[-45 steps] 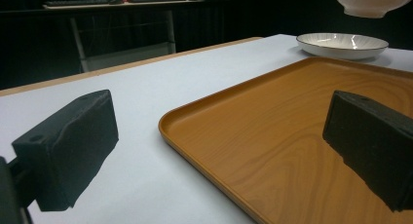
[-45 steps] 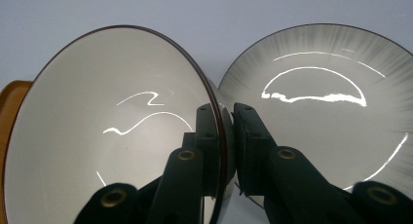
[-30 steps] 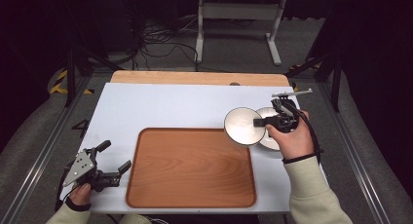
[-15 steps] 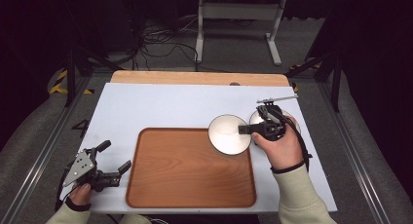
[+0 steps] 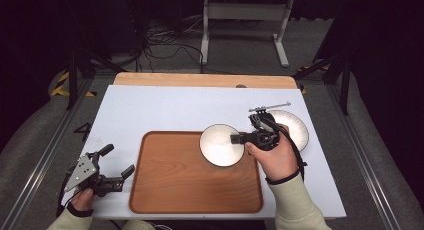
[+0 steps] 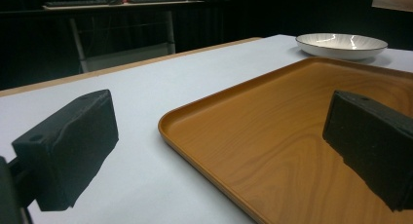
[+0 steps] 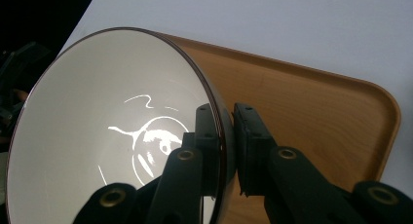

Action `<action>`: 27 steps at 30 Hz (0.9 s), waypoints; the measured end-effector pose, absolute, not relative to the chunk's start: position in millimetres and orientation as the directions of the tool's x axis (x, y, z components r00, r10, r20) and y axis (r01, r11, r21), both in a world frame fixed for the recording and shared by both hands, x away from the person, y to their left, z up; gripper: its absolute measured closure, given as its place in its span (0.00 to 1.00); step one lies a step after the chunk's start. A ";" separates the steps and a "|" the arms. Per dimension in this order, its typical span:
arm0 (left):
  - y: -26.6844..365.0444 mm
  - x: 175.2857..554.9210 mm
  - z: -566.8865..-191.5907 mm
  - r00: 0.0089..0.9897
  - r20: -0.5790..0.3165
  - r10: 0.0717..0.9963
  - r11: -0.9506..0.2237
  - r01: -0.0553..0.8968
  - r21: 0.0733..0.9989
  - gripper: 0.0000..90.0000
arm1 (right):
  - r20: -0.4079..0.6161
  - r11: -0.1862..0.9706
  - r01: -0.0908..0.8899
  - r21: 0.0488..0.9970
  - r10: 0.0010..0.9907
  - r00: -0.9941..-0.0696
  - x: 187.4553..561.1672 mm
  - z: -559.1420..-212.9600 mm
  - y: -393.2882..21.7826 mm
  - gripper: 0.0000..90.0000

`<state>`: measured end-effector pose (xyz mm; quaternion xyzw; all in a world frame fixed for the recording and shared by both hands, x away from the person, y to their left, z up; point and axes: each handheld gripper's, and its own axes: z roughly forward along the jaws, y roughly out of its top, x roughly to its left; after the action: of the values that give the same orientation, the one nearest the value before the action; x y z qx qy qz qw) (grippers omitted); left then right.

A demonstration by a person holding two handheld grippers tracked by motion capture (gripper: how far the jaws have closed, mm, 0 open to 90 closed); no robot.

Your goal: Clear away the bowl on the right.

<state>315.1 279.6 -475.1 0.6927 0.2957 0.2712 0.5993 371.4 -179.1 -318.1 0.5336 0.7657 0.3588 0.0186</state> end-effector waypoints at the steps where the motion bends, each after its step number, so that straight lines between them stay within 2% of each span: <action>1: 279.6 315.1 -475.1 0.678 0.021 0.735 -0.107 0.085 0.991 0.00 | 0.355 0.176 0.800 0.574 0.827 -0.437 371.4 -318.9 -178.0 0.91; 27: 279.7 314.8 -475.0 0.678 0.023 0.734 -0.109 0.084 0.990 0.00 | 0.356 0.250 0.818 0.519 0.806 -0.473 376.4 -356.7 -131.8 0.90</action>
<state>314.8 279.7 -475.0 0.6934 0.2952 0.2715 0.5986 376.4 -131.8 -356.7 0.5134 0.7907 0.3335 -0.0085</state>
